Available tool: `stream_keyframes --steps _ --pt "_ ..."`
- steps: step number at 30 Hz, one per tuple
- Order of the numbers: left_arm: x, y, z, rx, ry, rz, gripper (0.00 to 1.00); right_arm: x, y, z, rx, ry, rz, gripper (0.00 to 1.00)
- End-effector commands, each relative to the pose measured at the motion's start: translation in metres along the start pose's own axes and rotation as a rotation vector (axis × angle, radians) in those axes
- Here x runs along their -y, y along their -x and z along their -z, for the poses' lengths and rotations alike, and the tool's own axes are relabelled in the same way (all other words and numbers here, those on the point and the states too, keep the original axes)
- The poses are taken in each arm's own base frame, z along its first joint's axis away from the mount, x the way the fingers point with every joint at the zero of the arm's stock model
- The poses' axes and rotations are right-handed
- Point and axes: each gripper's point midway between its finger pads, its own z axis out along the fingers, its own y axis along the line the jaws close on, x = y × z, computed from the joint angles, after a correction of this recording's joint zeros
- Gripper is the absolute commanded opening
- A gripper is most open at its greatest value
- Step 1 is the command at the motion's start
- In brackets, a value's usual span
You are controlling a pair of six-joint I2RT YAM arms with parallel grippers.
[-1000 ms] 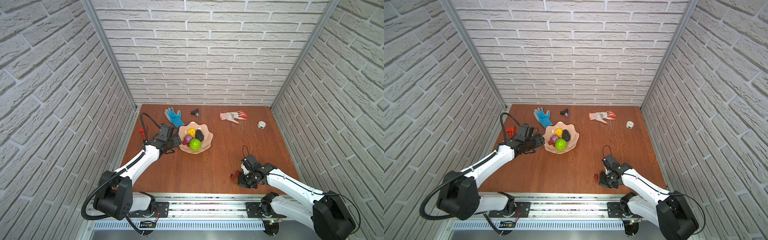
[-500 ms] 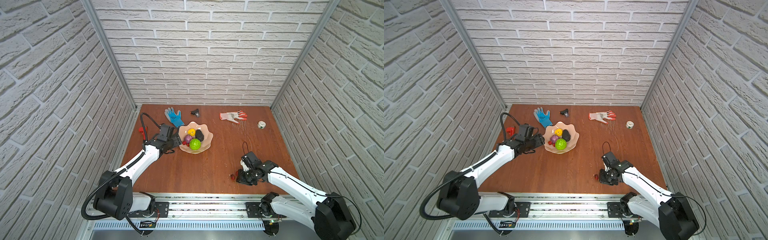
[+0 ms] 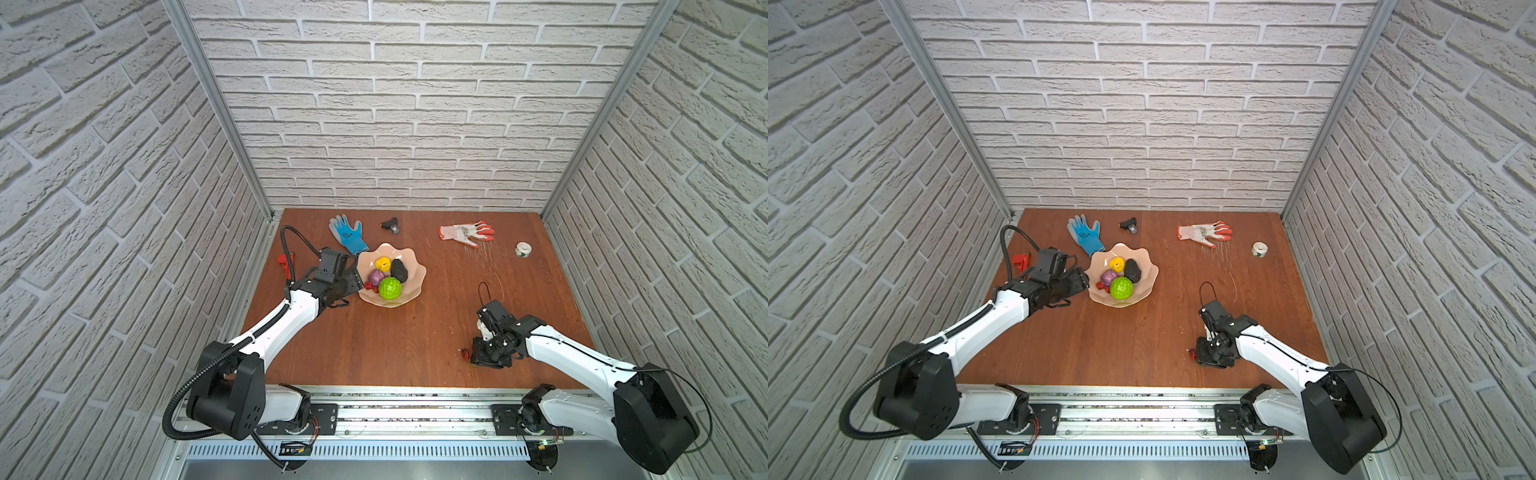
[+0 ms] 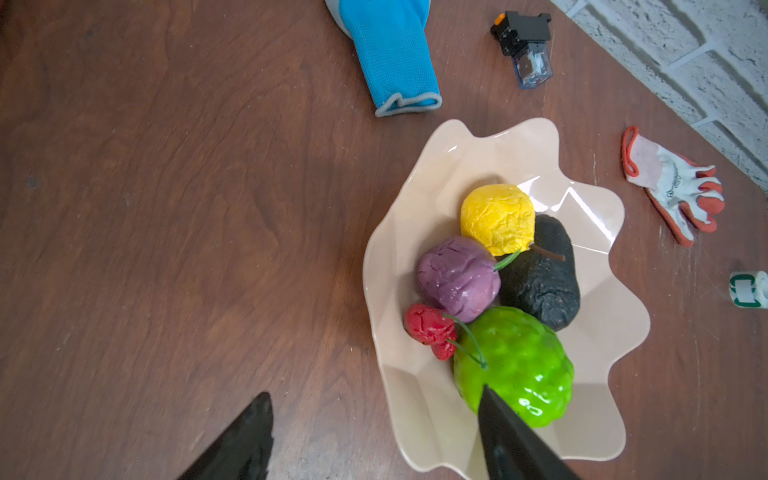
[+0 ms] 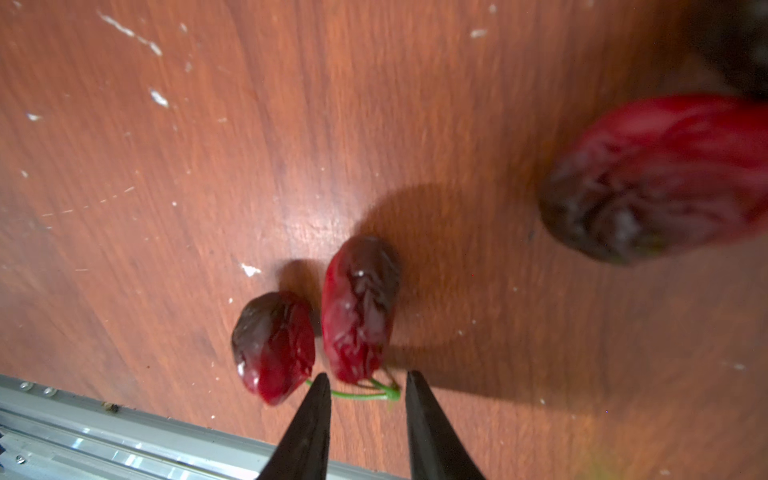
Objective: Place and organize the fake fruits in the fruit bowl
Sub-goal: 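Lower the open right gripper over the second red cherry pair's stems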
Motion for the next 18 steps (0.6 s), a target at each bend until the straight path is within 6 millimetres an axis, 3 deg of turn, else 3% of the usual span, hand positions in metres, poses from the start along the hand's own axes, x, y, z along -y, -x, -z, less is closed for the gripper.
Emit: stream_keyframes --steps 1,11,18 --pt "-0.002 0.003 0.004 0.016 -0.002 0.007 0.77 -0.004 0.008 0.002 0.029 0.008 0.021 0.32" --pt "-0.002 0.007 0.005 0.026 -0.003 0.009 0.77 -0.001 -0.001 -0.011 -0.024 0.013 0.013 0.21" --pt "-0.005 0.006 0.006 0.029 0.008 0.007 0.78 -0.003 0.001 -0.009 -0.016 0.018 0.024 0.12"
